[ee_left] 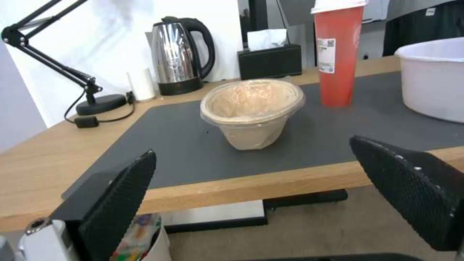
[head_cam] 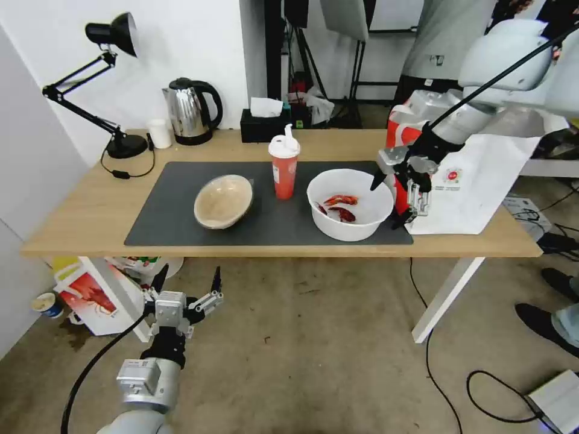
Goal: Pick up the trash from the table and place it into the takeout bag.
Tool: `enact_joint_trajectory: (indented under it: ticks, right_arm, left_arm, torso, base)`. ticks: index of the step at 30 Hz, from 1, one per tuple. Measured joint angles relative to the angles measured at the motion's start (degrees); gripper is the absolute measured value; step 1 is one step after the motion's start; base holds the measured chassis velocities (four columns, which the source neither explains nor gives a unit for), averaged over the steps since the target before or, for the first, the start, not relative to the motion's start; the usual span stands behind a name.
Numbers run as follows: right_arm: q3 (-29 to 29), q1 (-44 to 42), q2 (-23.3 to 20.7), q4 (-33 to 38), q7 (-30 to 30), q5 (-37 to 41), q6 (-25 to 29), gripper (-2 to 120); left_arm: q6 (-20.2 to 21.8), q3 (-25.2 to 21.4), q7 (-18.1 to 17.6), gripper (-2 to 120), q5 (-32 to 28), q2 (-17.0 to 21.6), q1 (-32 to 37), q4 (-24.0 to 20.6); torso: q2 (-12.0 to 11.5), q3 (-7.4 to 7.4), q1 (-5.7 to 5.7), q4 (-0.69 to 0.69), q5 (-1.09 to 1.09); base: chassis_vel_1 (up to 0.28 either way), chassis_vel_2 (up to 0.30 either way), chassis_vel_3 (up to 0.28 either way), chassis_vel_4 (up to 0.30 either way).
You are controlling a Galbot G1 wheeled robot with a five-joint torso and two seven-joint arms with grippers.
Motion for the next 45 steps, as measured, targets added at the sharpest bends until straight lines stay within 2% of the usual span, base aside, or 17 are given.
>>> enact_joint_trajectory:
  ticks: [12,45]
  right_arm:
    - [3.4,-6.32,-1.71,-2.04,0.17,-1.17,0.01,100]
    - [5.95,-10.86,-4.36,-5.92,0.25,-2.49,0.15,100]
  left_arm:
    - [0.0,0.0,0.0,100,0.0,0.0,0.0,0.0]
    - [0.0,0.0,0.0,100,0.0,0.0,0.0,0.0]
  torso:
    - [0.0,0.0,0.0,0.0,0.0]
    - [0.0,0.0,0.0,0.0,0.0]
  base:
    - [0.0,0.0,0.0,0.0]
    - [0.0,0.0,0.0,0.0]
